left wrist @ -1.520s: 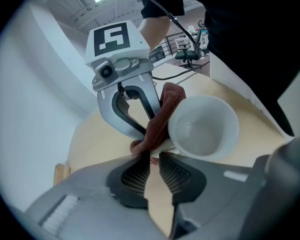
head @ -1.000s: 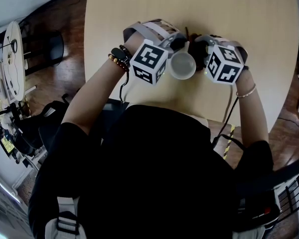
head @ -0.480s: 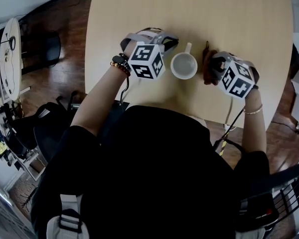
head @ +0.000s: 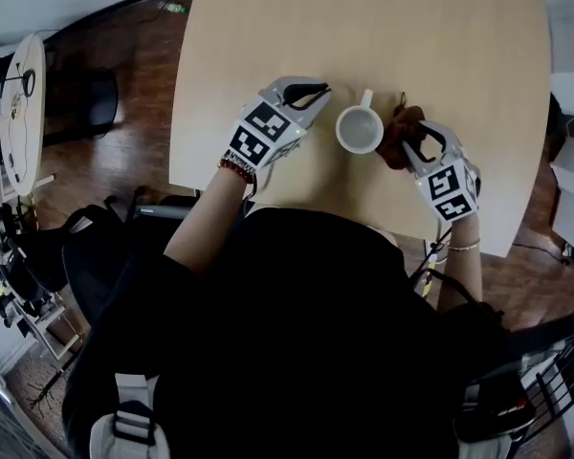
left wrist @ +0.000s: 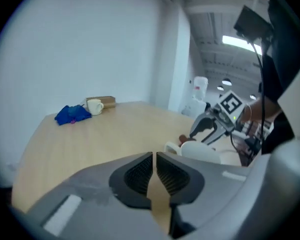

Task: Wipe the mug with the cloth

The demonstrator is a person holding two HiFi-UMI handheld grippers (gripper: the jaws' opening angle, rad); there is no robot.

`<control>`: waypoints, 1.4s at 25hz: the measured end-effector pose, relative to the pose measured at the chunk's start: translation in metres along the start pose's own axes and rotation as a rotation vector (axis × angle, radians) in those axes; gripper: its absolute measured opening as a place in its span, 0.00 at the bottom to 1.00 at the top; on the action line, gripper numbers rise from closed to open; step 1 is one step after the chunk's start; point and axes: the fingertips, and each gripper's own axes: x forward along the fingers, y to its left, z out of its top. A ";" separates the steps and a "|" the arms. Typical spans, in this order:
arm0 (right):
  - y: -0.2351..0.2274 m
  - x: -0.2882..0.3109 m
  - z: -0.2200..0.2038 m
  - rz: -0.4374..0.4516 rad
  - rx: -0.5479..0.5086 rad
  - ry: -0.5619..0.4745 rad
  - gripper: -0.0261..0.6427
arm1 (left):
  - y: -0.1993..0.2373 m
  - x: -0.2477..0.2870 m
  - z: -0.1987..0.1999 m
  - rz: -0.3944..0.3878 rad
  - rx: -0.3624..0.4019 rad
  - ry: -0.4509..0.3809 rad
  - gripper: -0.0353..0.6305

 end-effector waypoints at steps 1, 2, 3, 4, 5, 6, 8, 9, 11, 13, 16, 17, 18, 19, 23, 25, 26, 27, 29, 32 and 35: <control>-0.004 -0.007 0.002 -0.042 0.040 -0.040 0.32 | -0.001 -0.009 0.005 0.000 -0.050 -0.042 0.09; -0.008 -0.015 0.004 -0.081 0.083 -0.076 0.32 | -0.002 -0.018 0.010 -0.002 -0.091 -0.077 0.09; -0.010 -0.023 0.006 -0.114 0.124 -0.107 0.32 | -0.003 -0.027 0.015 -0.003 -0.123 -0.105 0.09; -0.013 -0.033 0.008 -0.144 0.162 -0.137 0.32 | -0.003 -0.036 0.020 -0.004 -0.147 -0.131 0.08; -0.015 -0.043 0.012 -0.172 0.195 -0.170 0.32 | -0.003 -0.044 0.025 -0.008 -0.165 -0.159 0.08; -0.017 -0.054 0.019 -0.199 0.222 -0.207 0.32 | -0.003 -0.053 0.032 -0.021 -0.184 -0.190 0.06; -0.021 -0.073 0.037 -0.253 0.250 -0.278 0.32 | -0.006 -0.068 0.046 -0.068 -0.232 -0.257 0.06; -0.022 -0.081 0.046 -0.278 0.252 -0.306 0.32 | -0.007 -0.076 0.051 -0.086 -0.255 -0.288 0.06; -0.024 -0.094 0.065 -0.327 0.250 -0.354 0.32 | -0.006 -0.090 0.059 -0.091 -0.282 -0.346 0.06; -0.028 -0.110 0.083 -0.386 0.265 -0.413 0.32 | -0.005 -0.102 0.068 -0.080 -0.286 -0.385 0.06; -0.027 -0.145 0.108 -0.472 0.333 -0.539 0.32 | -0.022 -0.123 0.080 -0.069 -0.212 -0.371 0.06; -0.025 -0.156 0.117 -0.491 0.351 -0.580 0.32 | -0.030 -0.131 0.084 -0.065 -0.160 -0.359 0.06; -0.025 -0.165 0.125 -0.507 0.362 -0.614 0.32 | -0.036 -0.139 0.088 -0.055 -0.095 -0.351 0.06; -0.025 -0.172 0.130 -0.520 0.369 -0.638 0.32 | -0.040 -0.147 0.091 -0.035 -0.031 -0.349 0.06; -0.023 -0.184 0.134 -0.519 0.403 -0.651 0.31 | -0.038 -0.168 0.102 0.046 0.032 -0.408 0.06; -0.025 -0.190 0.129 -0.533 0.409 -0.636 0.29 | -0.040 -0.170 0.108 0.049 -0.009 -0.445 0.06; -0.026 -0.194 0.125 -0.542 0.409 -0.628 0.29 | -0.043 -0.168 0.112 0.049 -0.019 -0.456 0.06; -0.028 -0.197 0.121 -0.546 0.409 -0.621 0.28 | -0.046 -0.164 0.115 0.052 -0.016 -0.459 0.06; -0.026 -0.197 0.117 -0.543 0.412 -0.606 0.28 | -0.056 -0.157 0.115 0.063 0.030 -0.439 0.06; -0.017 -0.189 0.120 -0.530 0.408 -0.587 0.27 | -0.073 -0.155 0.107 0.053 0.169 -0.401 0.06; -0.012 -0.182 0.128 -0.505 0.389 -0.579 0.27 | -0.081 -0.154 0.103 0.058 0.217 -0.389 0.06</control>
